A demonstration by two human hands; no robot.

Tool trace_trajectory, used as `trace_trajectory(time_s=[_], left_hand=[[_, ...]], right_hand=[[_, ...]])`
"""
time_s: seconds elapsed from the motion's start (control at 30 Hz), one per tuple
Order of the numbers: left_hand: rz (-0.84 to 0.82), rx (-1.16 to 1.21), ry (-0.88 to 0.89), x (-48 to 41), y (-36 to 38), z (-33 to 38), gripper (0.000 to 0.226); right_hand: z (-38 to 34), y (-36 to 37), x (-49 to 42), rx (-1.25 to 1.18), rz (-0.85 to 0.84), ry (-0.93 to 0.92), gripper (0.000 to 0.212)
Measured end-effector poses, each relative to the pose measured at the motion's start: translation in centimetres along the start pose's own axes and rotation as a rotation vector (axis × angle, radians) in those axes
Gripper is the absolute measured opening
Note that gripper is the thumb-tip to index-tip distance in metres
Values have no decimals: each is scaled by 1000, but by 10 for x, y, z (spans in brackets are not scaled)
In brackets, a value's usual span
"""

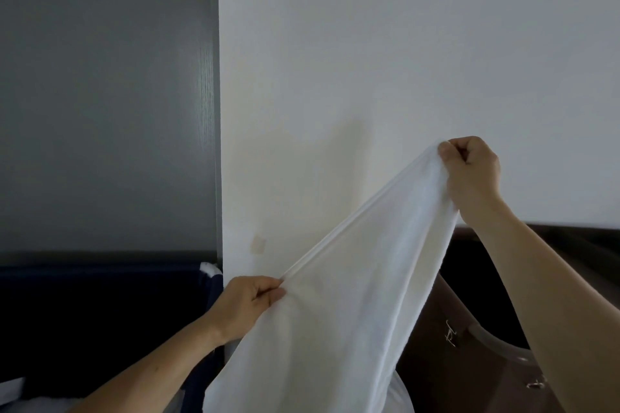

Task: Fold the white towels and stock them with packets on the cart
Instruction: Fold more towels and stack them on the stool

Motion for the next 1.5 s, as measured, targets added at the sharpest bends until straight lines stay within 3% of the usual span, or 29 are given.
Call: trace_trajectory(time_s=[0.17, 0.27, 0.37, 0.43, 0.57, 0.67, 0.7, 0.8, 0.97, 1.1, 1.2, 1.33, 1.4, 1.5], left_hand=[[7, -55, 50, 4, -6, 9, 17], [-17, -66, -6, -1, -10, 14, 21], [22, 72, -41, -9, -8, 23, 11], [45, 152, -53, -15, -7, 35, 14], [84, 38, -19, -40, 0, 74, 15], [65, -76, 58, -54, 19, 103, 16], [64, -68, 79, -56, 23, 108, 16], [66, -28, 113, -56, 28, 113, 13], [-74, 6, 68, -47, 32, 95, 14], [-161, -65, -34, -31, 29, 65, 26], [-122, -87, -36, -21, 24, 50, 29], [-143, -112, 21, -12, 23, 51, 20], [-195, -186, 36, -7, 23, 58, 12], [-277, -445, 37, -5, 18, 62, 33]], right_hand=[[14, -12, -2, 45, 26, 45, 15], [19, -15, 1, 39, 56, 69, 18], [23, -16, 10, 60, 57, 54, 18], [25, -11, 20, 77, -86, 21, 20], [26, 25, 59, 261, -586, -107, 38], [30, 63, 96, 141, -788, -78, 15], [35, 73, 104, 90, -789, -51, 5], [50, 86, 116, -38, -708, 60, 15], [59, 81, 113, 178, -699, -59, 17], [47, 62, 69, 129, -416, -49, 16], [31, 42, 33, 100, -190, -79, 15], [27, 30, 7, 130, -129, -61, 16], [32, 28, 2, 152, -128, -23, 17], [44, 21, 0, 129, -94, 43, 17]])
Point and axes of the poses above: each hand's wrist, its own x-axis away from the middle knuckle, its own y-axis out of the palm, z = x × y, the point moved 1 cm from there along -x, towards the middle knuckle, and after that the axes turned 15 degrees about -z, right-handed, at the moved point
